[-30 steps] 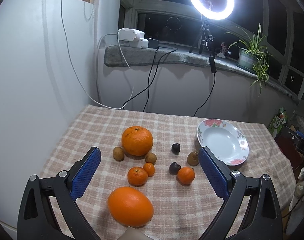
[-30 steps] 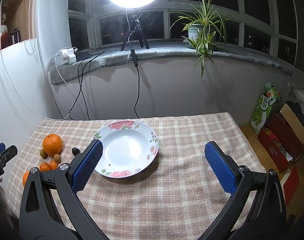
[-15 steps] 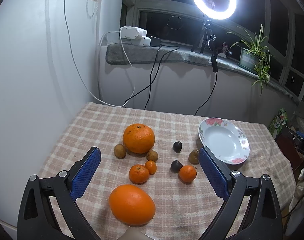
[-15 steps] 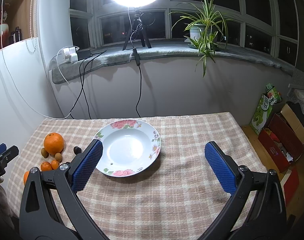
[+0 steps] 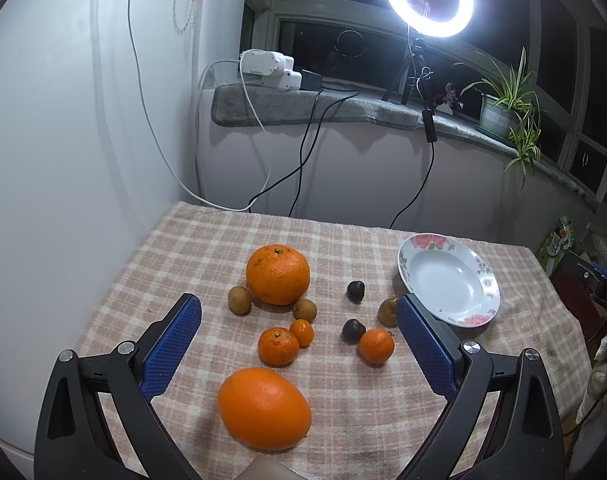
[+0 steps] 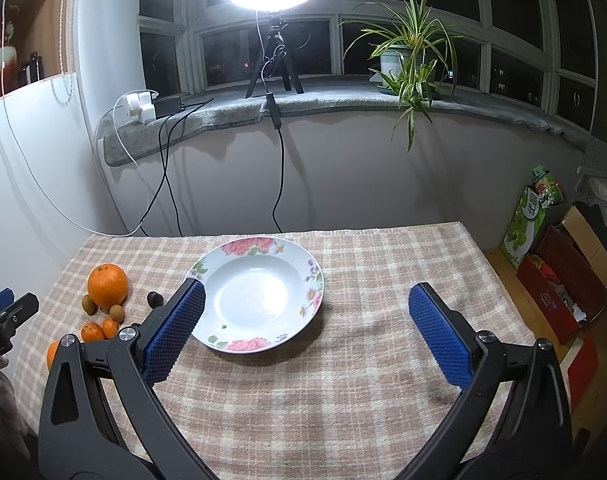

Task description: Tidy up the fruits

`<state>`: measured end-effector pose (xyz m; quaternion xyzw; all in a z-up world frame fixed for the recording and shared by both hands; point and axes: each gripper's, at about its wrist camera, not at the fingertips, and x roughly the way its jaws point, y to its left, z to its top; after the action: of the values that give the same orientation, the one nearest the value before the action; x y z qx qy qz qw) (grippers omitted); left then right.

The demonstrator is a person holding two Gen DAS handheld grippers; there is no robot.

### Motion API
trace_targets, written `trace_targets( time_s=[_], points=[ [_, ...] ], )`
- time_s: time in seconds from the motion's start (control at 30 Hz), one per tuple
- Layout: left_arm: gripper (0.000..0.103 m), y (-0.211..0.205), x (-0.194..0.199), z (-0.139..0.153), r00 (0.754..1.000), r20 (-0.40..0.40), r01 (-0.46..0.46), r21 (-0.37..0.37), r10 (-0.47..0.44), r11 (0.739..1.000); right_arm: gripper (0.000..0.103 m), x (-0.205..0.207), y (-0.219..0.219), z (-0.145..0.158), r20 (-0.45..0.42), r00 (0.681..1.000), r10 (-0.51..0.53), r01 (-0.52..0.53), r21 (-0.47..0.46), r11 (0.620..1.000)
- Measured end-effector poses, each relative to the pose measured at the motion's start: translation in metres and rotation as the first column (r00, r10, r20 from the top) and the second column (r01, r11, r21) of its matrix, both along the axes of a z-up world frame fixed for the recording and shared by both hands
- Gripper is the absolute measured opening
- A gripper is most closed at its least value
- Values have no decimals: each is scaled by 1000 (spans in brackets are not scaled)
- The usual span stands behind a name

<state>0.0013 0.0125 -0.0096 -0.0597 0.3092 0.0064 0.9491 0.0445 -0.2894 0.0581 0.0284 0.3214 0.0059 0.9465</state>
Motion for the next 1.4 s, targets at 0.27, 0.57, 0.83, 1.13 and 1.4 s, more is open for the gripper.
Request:
trace_targets(
  time_s=[0.27, 0.57, 0.83, 1.13, 1.4],
  points=[
    [98, 0, 0, 1, 1000, 0, 0, -4, 0, 1000, 103, 0, 0, -2, -5, 1000, -1, 1, 3, 1000],
    [98, 0, 0, 0, 1000, -4, -1, -6, 1, 1000, 103, 0, 2, -4, -4, 1000, 0, 0, 3, 1000],
    [98, 2, 1, -3, 1000, -8, -3, -9, 3, 1000, 103, 1, 3, -7, -12, 1000, 0, 1, 8, 1000],
    [98, 1, 5, -9, 1000, -26, -3, -8, 3, 1000, 103, 6, 4, -16, -29, 1000, 7, -7, 17, 1000],
    [98, 5, 10, -20, 998, -63, -16, -26, 15, 1000, 103, 15, 1, -28, -65, 998, 18, -16, 31, 999]
  ],
)
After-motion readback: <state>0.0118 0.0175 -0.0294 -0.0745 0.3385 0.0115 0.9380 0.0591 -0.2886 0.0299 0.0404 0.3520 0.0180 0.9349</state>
